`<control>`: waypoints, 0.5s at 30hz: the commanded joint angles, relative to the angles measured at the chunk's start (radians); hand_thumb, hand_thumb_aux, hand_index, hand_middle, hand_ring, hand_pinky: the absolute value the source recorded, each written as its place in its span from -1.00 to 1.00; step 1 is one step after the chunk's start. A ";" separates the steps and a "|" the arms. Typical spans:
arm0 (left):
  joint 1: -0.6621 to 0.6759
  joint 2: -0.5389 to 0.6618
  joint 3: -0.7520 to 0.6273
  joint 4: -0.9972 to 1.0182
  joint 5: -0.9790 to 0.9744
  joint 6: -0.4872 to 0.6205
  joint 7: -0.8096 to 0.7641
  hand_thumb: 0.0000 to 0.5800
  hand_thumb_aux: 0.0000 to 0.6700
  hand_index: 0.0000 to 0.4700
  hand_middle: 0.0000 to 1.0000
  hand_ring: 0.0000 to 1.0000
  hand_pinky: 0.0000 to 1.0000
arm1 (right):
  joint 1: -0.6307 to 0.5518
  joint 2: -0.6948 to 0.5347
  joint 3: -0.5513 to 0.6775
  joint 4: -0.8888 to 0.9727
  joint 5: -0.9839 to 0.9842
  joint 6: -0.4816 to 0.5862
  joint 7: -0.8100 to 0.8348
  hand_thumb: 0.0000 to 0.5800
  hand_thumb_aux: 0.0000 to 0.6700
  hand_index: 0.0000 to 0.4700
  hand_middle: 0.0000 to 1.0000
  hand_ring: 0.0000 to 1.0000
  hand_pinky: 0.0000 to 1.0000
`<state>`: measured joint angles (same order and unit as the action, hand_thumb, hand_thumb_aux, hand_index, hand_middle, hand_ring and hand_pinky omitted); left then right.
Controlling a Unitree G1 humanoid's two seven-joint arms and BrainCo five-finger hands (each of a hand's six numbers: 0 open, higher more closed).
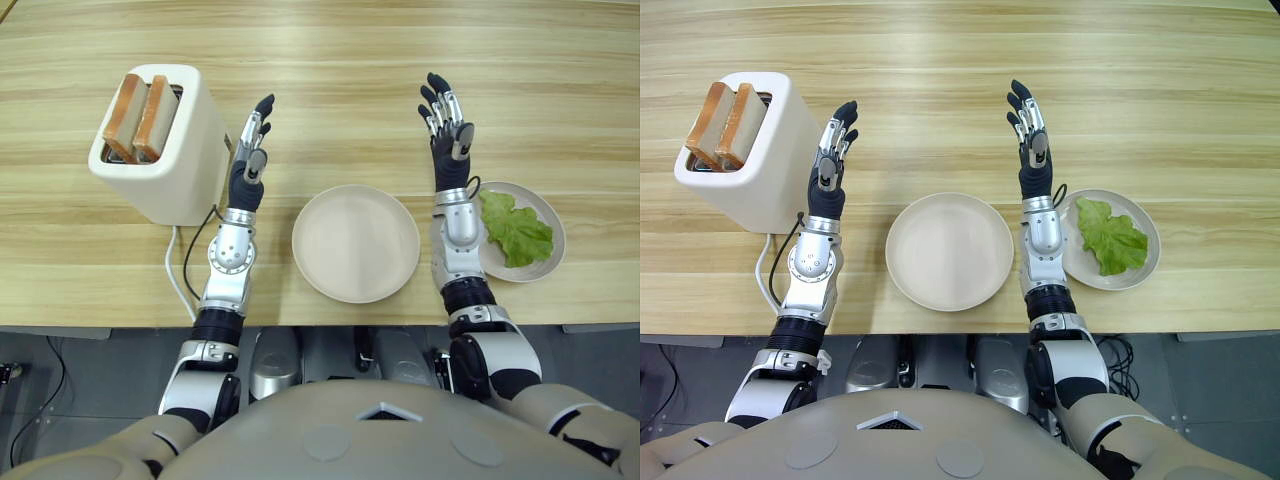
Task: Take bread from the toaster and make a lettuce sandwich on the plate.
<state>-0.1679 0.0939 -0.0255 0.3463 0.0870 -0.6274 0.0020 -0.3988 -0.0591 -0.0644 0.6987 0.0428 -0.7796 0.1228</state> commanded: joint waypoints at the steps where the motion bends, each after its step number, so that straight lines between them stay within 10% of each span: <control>1: 0.001 0.002 0.003 0.019 0.001 0.001 -0.006 -1.00 -1.00 -1.00 -1.00 -1.00 -1.00 | -0.005 0.000 -0.004 0.014 0.002 -0.003 0.001 -1.00 -1.00 -1.00 -1.00 -1.00 -1.00; 15: -0.004 0.017 0.006 0.010 0.031 -0.018 0.009 -1.00 -1.00 -1.00 -1.00 -1.00 -1.00 | -0.006 0.000 -0.005 0.021 0.001 -0.005 -0.003 -1.00 -1.00 -1.00 -1.00 -1.00 -1.00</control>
<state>-0.1680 0.0989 -0.0257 0.3527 0.0893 -0.6373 0.0002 -0.3994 -0.0593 -0.0647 0.7008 0.0427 -0.7802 0.1220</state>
